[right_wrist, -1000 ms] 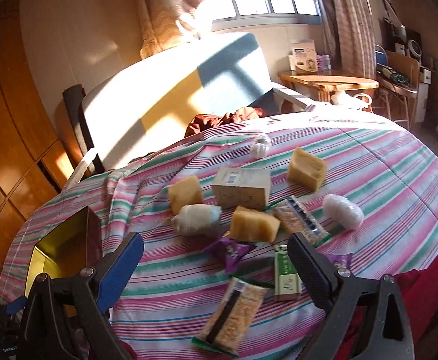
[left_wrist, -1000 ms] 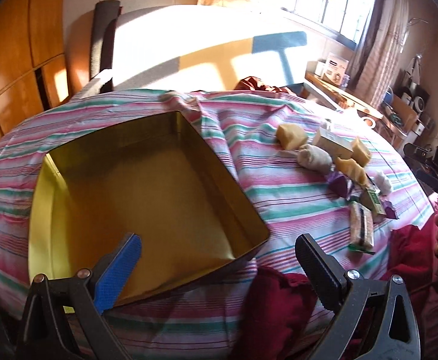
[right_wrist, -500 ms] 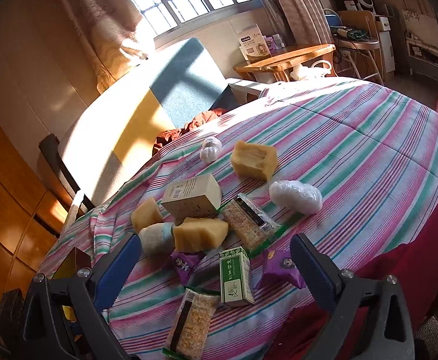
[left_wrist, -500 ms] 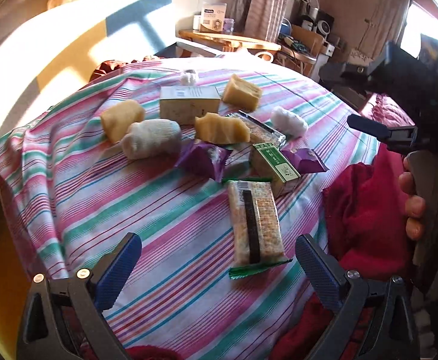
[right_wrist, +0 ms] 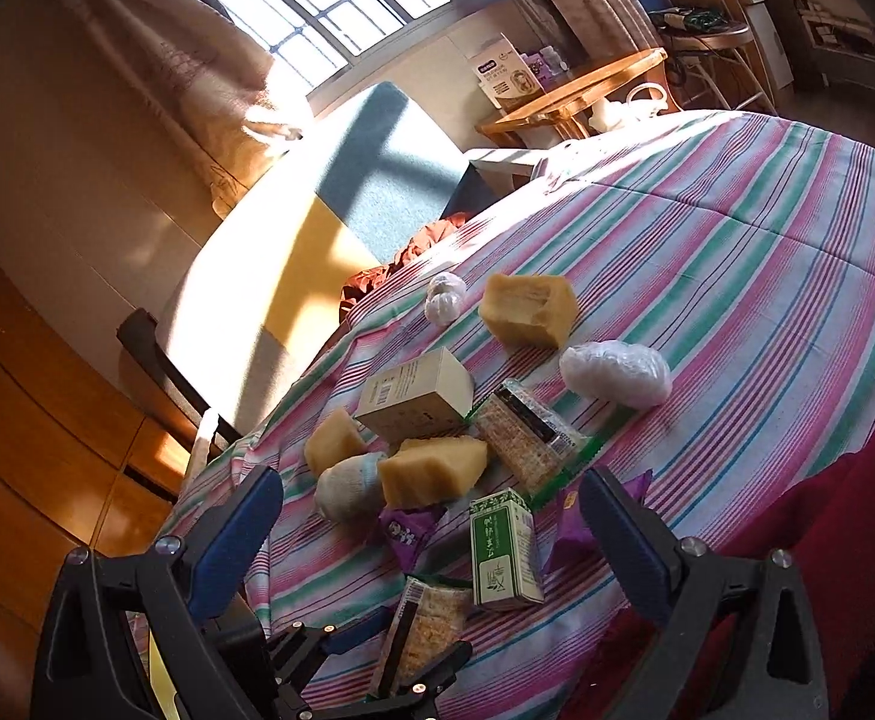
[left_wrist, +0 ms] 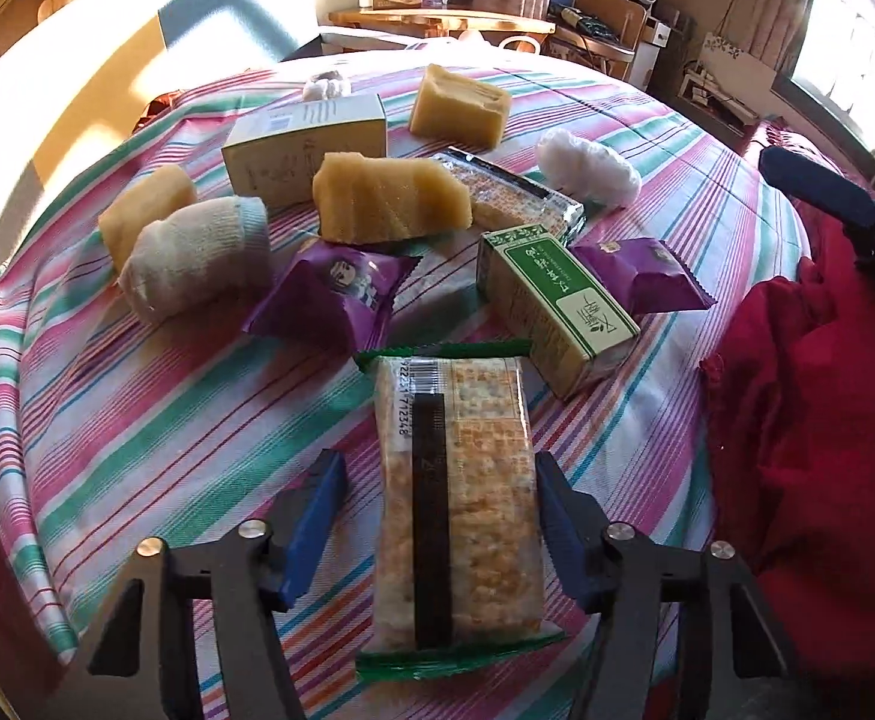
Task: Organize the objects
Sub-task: 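Grasp the cracker packet with the left gripper, then carry the cracker packet in the left gripper over the gold tray while the right gripper grasps the purple candy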
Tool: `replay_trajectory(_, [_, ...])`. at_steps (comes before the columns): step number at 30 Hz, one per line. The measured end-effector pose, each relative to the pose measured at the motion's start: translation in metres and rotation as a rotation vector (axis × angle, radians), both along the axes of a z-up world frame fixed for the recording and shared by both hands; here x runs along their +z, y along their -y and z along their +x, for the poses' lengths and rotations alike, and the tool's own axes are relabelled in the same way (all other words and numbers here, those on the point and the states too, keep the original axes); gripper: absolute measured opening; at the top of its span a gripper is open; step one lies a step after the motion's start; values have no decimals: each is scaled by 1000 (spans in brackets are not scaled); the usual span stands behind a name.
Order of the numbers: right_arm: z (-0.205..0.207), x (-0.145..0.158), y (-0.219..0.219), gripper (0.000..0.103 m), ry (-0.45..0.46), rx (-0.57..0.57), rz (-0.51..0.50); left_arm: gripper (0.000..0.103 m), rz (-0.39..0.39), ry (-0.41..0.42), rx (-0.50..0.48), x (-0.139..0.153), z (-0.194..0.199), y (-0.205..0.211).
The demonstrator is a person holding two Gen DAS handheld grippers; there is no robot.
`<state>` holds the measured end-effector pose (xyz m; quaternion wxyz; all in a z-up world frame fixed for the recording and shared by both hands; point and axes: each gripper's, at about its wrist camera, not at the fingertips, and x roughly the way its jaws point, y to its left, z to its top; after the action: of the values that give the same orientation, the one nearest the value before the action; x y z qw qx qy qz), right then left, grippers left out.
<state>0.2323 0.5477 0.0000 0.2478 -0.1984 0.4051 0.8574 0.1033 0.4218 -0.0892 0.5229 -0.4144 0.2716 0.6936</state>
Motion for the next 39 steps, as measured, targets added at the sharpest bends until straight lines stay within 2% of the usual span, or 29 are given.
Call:
replay_trajectory(3, [-5,-2,0,100,32,14,-6,44,26,26,18,2,-10,20])
replay_trajectory(10, [-18,-6,2,92,128,46,-10,43,60,9,101,5,-21,80])
replay_trajectory(15, [-37,-9,10,84,249,115,16,43,79,15,164,9,-24,118])
replay_trajectory(22, [-96,-18,48,70,397,324,54,43,153,14,224,30,-34,149])
replay_trajectory(27, [-147,-36,78,65,533,451,152,43,186,15,245,41,-37,165])
replay_trajectory(31, [-175,-52,69,63,645,464,219,43,216,18,271,50,-39,179])
replay_trajectory(34, [-186,-64,47,63,677,451,195,43,236,16,290,55,-41,187])
replay_trajectory(39, [-194,-73,39,62,619,513,165,43,254,14,315,61,-42,197])
